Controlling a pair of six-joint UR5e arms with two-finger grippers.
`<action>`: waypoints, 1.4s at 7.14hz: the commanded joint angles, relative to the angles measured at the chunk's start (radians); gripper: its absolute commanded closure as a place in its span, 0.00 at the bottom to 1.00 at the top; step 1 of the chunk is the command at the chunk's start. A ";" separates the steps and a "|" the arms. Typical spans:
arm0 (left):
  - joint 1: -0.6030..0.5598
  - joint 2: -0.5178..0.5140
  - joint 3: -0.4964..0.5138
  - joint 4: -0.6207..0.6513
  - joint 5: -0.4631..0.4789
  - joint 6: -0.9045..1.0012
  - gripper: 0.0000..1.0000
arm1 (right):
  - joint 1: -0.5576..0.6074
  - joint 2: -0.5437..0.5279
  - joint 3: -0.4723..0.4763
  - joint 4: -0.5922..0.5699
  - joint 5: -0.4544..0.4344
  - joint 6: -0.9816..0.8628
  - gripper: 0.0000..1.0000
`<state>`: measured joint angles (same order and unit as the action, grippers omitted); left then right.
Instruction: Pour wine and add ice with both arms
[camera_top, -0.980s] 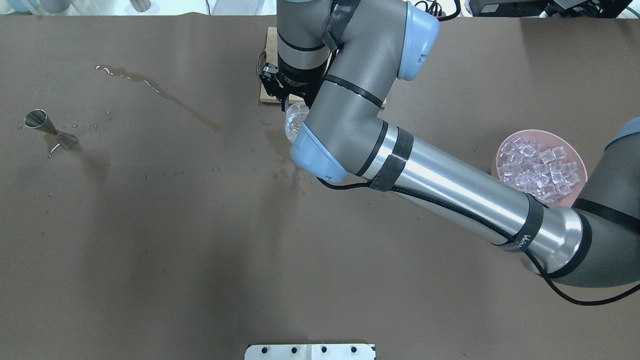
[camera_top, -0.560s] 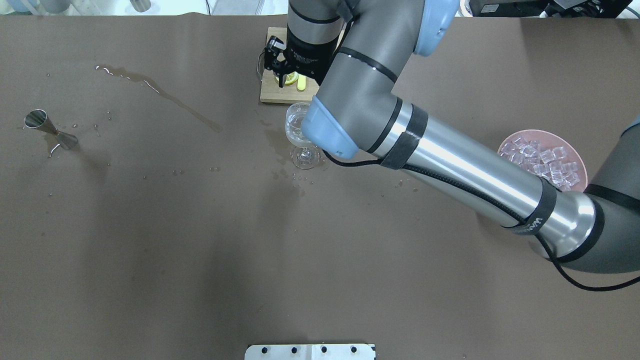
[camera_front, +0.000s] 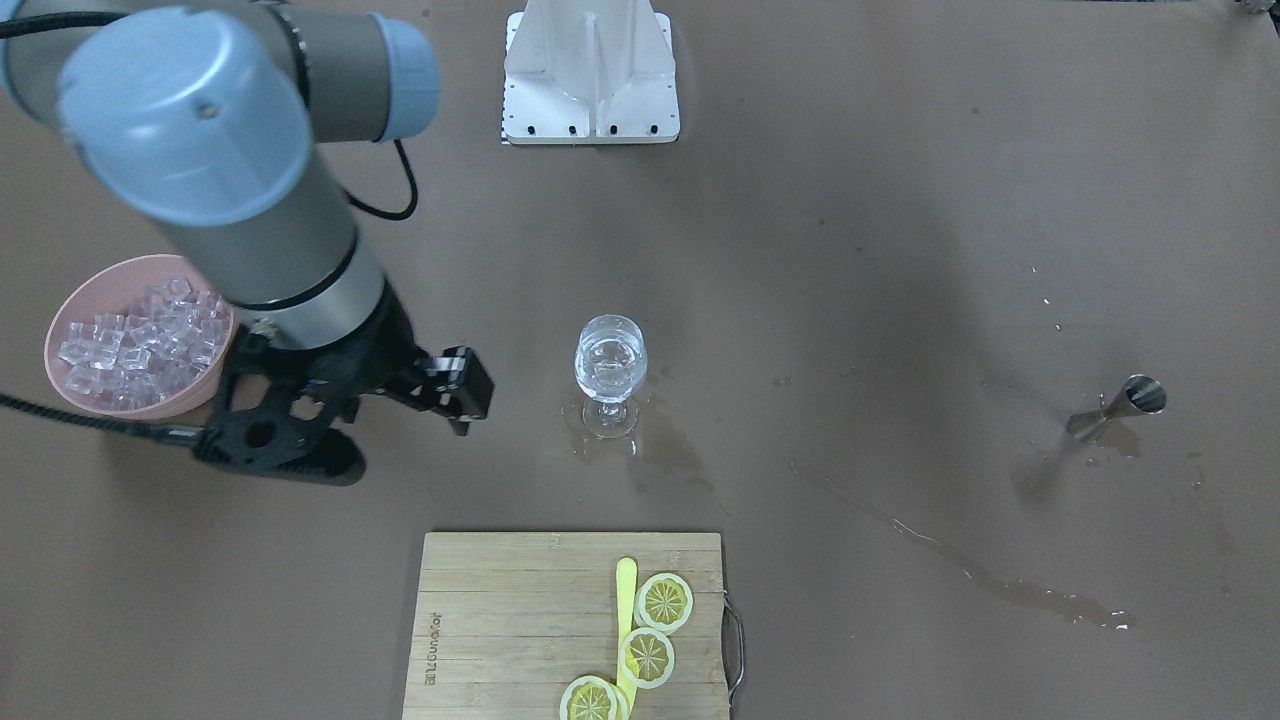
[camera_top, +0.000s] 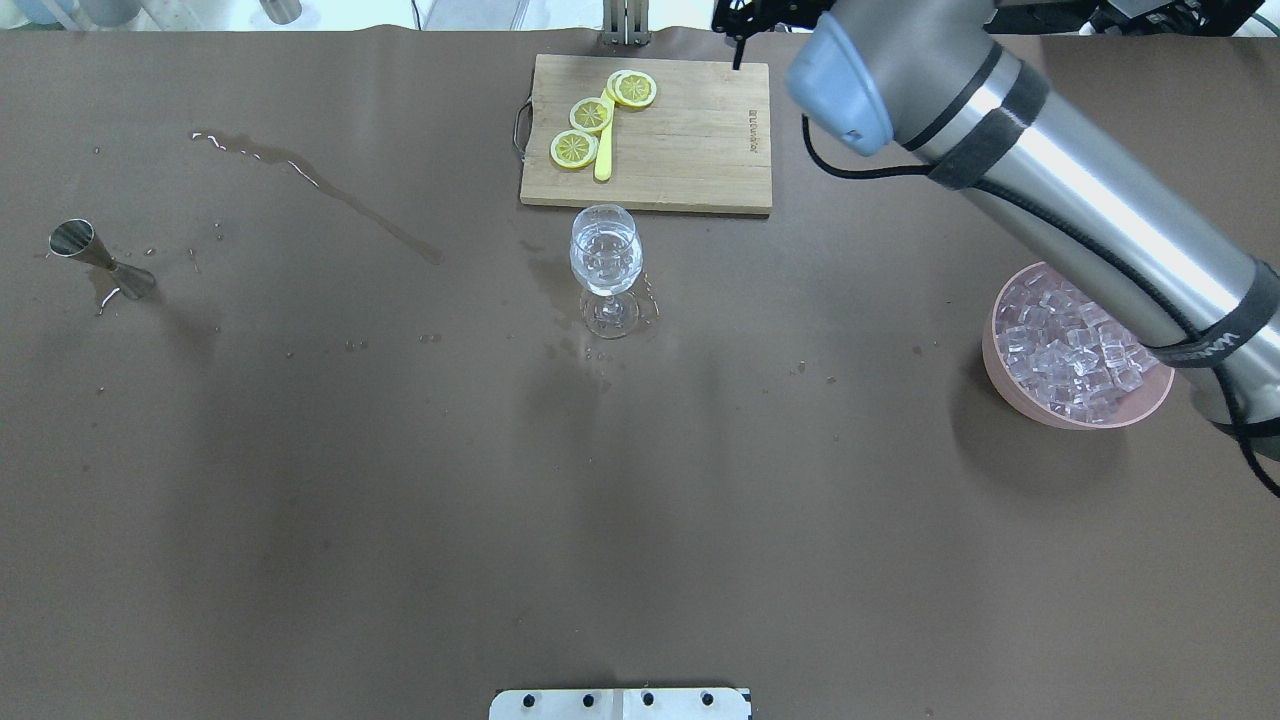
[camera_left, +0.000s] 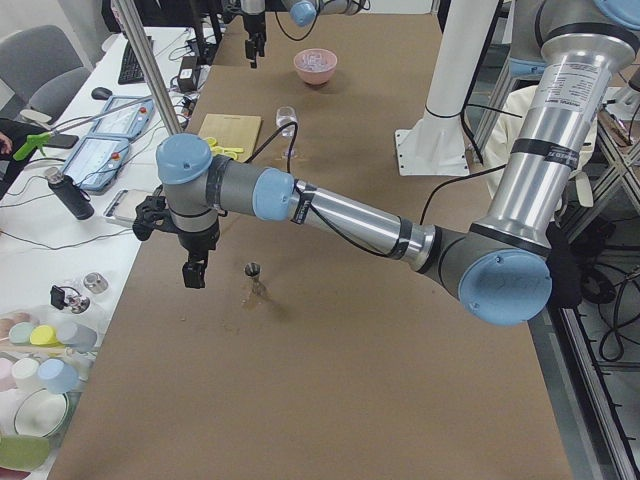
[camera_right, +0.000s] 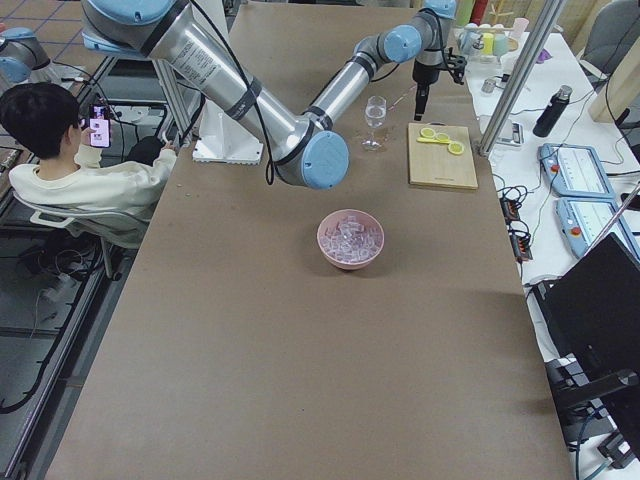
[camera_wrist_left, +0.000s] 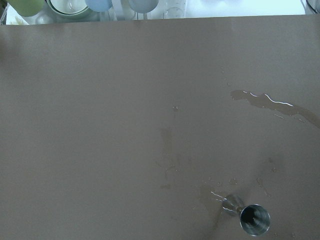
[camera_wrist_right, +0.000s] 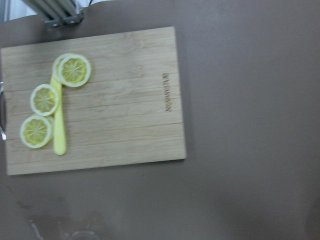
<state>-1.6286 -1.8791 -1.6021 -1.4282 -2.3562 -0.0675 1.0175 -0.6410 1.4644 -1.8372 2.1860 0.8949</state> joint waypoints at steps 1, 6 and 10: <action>-0.001 0.000 0.001 0.000 0.000 0.000 0.02 | 0.135 -0.136 0.010 0.003 0.062 -0.277 0.03; -0.002 -0.002 0.004 0.000 0.000 0.000 0.02 | 0.360 -0.427 -0.021 0.056 0.144 -0.703 0.01; -0.002 -0.002 0.004 0.000 0.000 0.000 0.02 | 0.450 -0.678 0.050 0.200 0.161 -0.799 0.01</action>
<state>-1.6303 -1.8817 -1.5989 -1.4282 -2.3562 -0.0675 1.4319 -1.2647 1.4874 -1.6503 2.3426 0.1297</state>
